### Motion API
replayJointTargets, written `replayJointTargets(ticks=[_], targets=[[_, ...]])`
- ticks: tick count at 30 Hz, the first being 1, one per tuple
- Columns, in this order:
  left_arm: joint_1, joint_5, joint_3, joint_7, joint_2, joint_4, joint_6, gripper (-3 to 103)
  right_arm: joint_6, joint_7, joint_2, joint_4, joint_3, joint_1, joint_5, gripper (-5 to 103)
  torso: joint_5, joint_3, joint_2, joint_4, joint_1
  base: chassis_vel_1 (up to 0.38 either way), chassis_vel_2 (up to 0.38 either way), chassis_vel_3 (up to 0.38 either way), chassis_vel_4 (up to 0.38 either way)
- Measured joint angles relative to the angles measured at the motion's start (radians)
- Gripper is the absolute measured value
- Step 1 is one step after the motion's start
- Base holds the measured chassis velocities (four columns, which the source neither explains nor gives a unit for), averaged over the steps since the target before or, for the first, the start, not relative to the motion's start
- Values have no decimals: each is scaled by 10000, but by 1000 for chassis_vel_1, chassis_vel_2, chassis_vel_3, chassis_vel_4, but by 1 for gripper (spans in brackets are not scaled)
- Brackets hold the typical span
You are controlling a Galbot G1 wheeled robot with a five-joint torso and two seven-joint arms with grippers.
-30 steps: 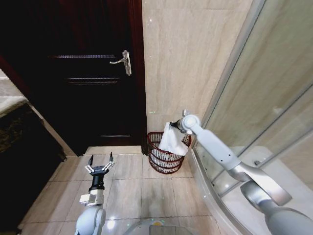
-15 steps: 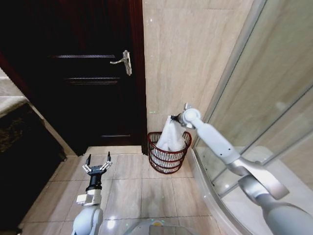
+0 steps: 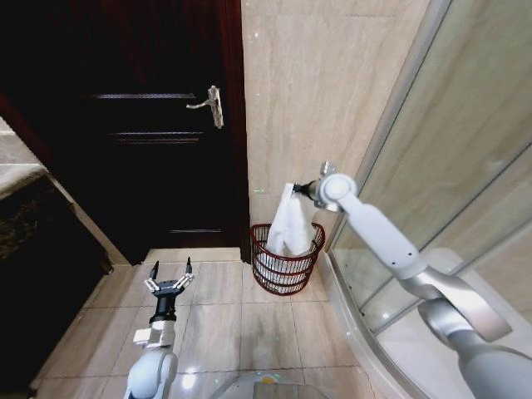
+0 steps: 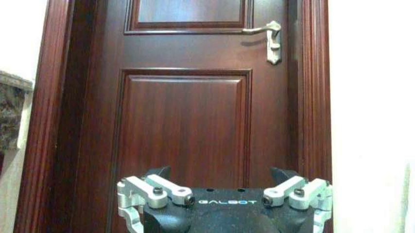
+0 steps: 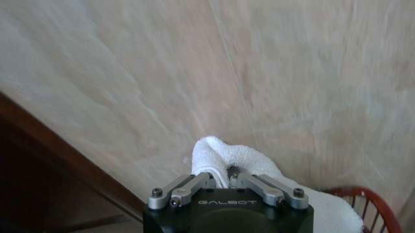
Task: Discard the used towel into the hamper.
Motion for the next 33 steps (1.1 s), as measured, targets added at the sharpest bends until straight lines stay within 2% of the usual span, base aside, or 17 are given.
replayJointTargets(ticks=[2, 7, 15, 20, 22, 25, 26, 28, 29, 31, 32, 33], targets=[[-60, -2, -3, 0, 10, 143, -62, 100, 33, -303, 235, -408, 7, -249, -474, 7, 0, 0, 0, 0, 0, 0, 0, 0, 0], [-118, 1, 52, 0, -6, 246, -106, 100, 85, -296, 439, -577, 14, -521, -683, 7, -1, 0, 0, 1, 0, 0, 0, 0, 0], [-263, 11, 75, 0, -17, 336, -113, 100, -28, 335, 415, -145, -52, -1229, -44, 7, 0, 0, 0, -2, 0, 0, 0, 0, 0], [-245, 17, 73, 0, -7, 475, -171, 100, -320, 489, 398, -284, -23, -1260, 8, 7, -1, 0, 0, -1, 0, 0, 0, 0, 0], [-235, 26, 76, 0, -21, 521, -193, 100, -725, 674, 478, -416, 172, -1235, 332, 5, 0, 0, 0, 0, 0, 0, 0, 0, 0], [-238, 33, 76, 2, -41, 520, -194, 100, -949, 879, 495, -442, 341, -1140, 884, 16, -3, 0, 0, 0, 0, 0, 0, 0, 0], [-244, 37, 76, 3, -48, 520, -194, 100, -967, 972, 501, -452, 356, -1112, 1018, 16, -2, 0, 0, -1, 0, 0, 0, 0, 0], [-265, 53, 99, -31, -74, 525, -194, 100, -978, 1202, 518, -501, 394, -1059, 1272, 27, -1, 0, 0, 0, 0, 0, 0, 0, 0], [-265, 53, 99, -31, -74, 525, -194, 100, -978, 1202, 518, -501, 394, -1059, 1272, 27, -1, 0, 0, 0, 0, 0, 0, 0, 0], [-306, 76, 172, -271, -111, 534, -194, 100, -978, 1266, 491, -503, 413, -1052, 1371, 38, -1, 0, 0, -1, 0, 0, 0, 0, 0], [-306, 76, 172, -271, -111, 534, -194, 100, -978, 1266, 491, -503, 413, -1052, 1371, 38, -1, 0, 0, -1, 0, 0, 0, 0, 0], [-317, 97, 187, -333, -121, 534, -179, 100, -978, 1274, 453, -484, 413, -1069, 1400, 44, -1, 0, 0, -1, 0, 0, 0, 0, 0]])
